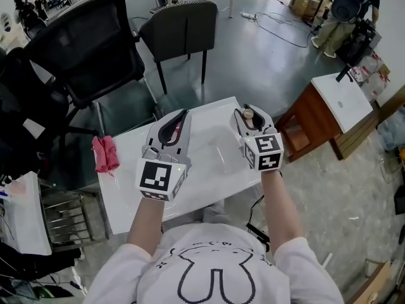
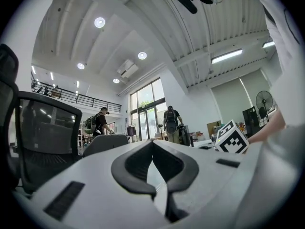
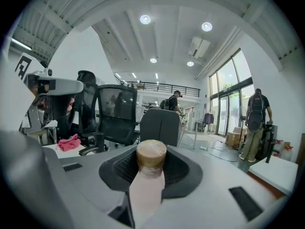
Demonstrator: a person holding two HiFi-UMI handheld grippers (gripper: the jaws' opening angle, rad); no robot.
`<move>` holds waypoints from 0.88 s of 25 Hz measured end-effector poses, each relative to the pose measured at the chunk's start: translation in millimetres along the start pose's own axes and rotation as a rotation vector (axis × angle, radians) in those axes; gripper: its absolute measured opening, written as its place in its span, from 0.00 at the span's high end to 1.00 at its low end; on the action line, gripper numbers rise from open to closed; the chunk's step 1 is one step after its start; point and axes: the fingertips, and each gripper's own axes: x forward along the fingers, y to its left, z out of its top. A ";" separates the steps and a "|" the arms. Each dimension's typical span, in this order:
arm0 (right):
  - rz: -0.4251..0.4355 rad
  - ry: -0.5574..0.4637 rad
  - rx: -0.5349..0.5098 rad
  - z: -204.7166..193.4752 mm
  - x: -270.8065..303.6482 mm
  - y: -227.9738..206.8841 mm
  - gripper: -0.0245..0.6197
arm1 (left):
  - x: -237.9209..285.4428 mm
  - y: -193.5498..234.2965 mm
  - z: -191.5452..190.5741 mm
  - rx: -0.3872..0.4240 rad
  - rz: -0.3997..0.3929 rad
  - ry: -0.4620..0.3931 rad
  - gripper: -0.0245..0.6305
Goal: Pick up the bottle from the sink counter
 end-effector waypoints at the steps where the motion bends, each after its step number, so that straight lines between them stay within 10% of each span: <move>1: -0.008 -0.004 -0.002 2.9 -5.7 2.8 0.75 | -5.1 -0.8 2.2 0.001 -0.005 -0.005 0.95; 22: -0.104 -0.048 -0.017 40.4 -97.3 50.4 0.75 | -65.7 -7.1 23.0 0.019 -0.055 -0.060 0.95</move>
